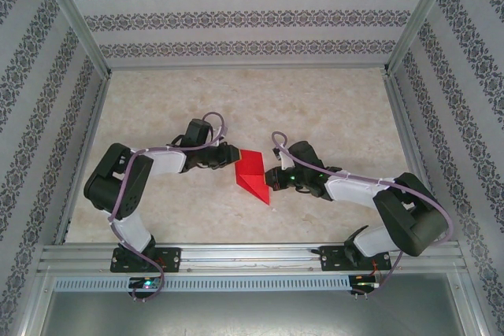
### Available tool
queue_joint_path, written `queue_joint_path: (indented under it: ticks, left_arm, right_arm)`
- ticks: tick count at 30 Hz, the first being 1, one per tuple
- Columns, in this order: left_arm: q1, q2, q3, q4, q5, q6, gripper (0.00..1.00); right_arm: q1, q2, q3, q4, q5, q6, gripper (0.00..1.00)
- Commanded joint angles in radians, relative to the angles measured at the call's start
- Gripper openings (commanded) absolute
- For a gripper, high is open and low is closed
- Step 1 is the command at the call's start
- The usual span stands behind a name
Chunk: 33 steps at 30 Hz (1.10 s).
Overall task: Fold a paper plane with a square sheet of paper (fold left side to right side)
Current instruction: Fourth fold the wing at the center of the table.
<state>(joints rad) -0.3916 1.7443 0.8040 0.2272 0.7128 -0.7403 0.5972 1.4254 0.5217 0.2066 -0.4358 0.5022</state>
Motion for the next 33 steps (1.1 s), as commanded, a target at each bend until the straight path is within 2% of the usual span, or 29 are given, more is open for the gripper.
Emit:
queue_joint_path:
  ticks: [1, 3, 9, 12, 18, 25, 29, 33]
  left_arm:
    - [-0.011, 0.012, 0.027, 0.043, 0.022, 0.002, 0.14]
    - [-0.012, 0.009, 0.028, 0.037, 0.022, 0.007, 0.1]
    - [-0.019, -0.016, 0.03, 0.003, 0.011, 0.013, 0.07]
    - [-0.023, -0.032, 0.035, -0.028, 0.001, 0.017, 0.07]
    - [-0.024, -0.059, 0.044, -0.084, -0.016, 0.026, 0.07]
    - [-0.029, -0.068, 0.048, -0.098, -0.014, 0.018, 0.07]
    - [-0.031, -0.069, 0.057, -0.109, -0.012, 0.022, 0.07]
    - [-0.032, -0.071, 0.062, -0.115, -0.015, 0.024, 0.07]
  right_arm:
    - [-0.01, -0.014, -0.015, 0.014, -0.009, 0.016, 0.02]
    - [-0.01, -0.024, -0.017, 0.006, -0.003, 0.015, 0.05]
    - [-0.008, -0.097, 0.002, -0.105, 0.084, 0.011, 0.34]
    - [0.029, -0.16, 0.036, -0.243, 0.203, 0.005, 0.38]
    - [0.223, -0.231, 0.114, -0.45, 0.505, 0.054, 0.41]
    - [0.467, -0.073, 0.24, -0.544, 0.782, 0.147, 0.43]
    - [0.565, 0.073, 0.34, -0.596, 0.888, 0.176, 0.48]
    - [0.612, 0.21, 0.436, -0.675, 0.955, 0.203, 0.5]
